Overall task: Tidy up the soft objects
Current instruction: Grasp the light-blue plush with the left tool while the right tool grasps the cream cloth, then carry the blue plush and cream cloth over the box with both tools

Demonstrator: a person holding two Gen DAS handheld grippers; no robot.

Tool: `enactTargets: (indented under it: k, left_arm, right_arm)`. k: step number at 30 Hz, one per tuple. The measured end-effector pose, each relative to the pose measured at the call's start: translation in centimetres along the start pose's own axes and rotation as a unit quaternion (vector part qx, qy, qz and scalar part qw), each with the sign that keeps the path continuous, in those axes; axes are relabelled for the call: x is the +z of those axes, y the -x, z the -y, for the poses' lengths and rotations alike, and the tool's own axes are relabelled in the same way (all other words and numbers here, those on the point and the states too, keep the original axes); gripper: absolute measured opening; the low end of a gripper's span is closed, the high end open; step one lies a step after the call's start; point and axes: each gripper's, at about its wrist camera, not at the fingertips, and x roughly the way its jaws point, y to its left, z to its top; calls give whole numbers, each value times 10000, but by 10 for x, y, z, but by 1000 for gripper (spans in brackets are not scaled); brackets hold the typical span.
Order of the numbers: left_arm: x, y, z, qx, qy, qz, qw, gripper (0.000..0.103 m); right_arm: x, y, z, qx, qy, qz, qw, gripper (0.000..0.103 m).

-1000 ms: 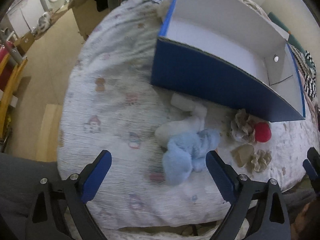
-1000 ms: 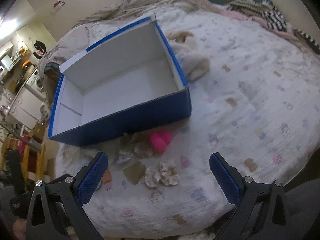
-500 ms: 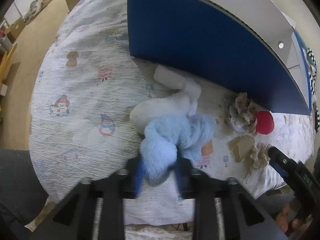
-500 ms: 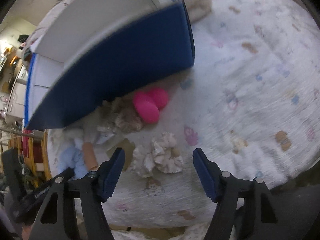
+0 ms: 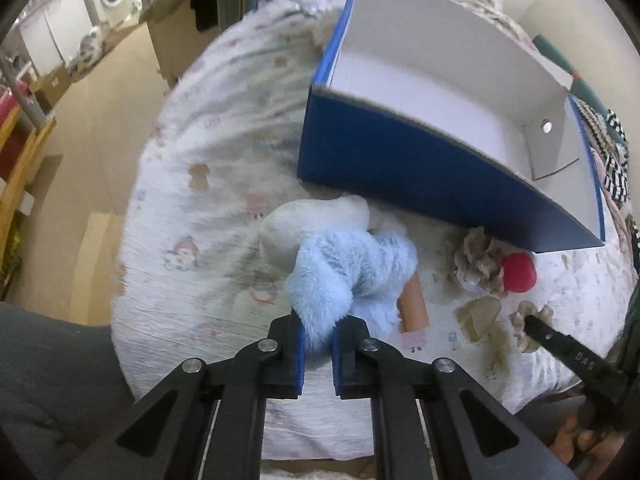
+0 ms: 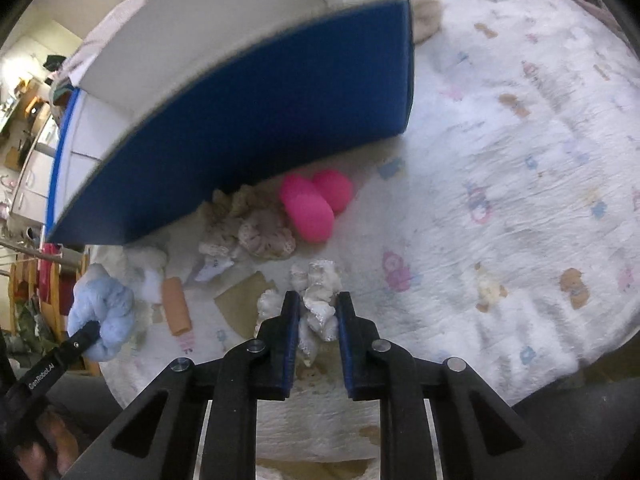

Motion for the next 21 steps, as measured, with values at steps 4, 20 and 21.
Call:
enactTargets:
  k: [4, 20, 21]
  left_arm:
    - [-8, 21, -5, 94, -189, 412, 9989, 9]
    - [-13, 89, -6, 164, -353, 1568, 9869, 9]
    - [-10, 90, -6, 118, -354, 1544, 9873, 9]
  right_arm:
    - [-3, 20, -7, 69, 96, 343, 9993, 20]
    - [-10, 82, -32, 577, 822, 1190, 9878, 20]
    - [-9, 82, -34, 591, 829, 1192, 9876, 20]
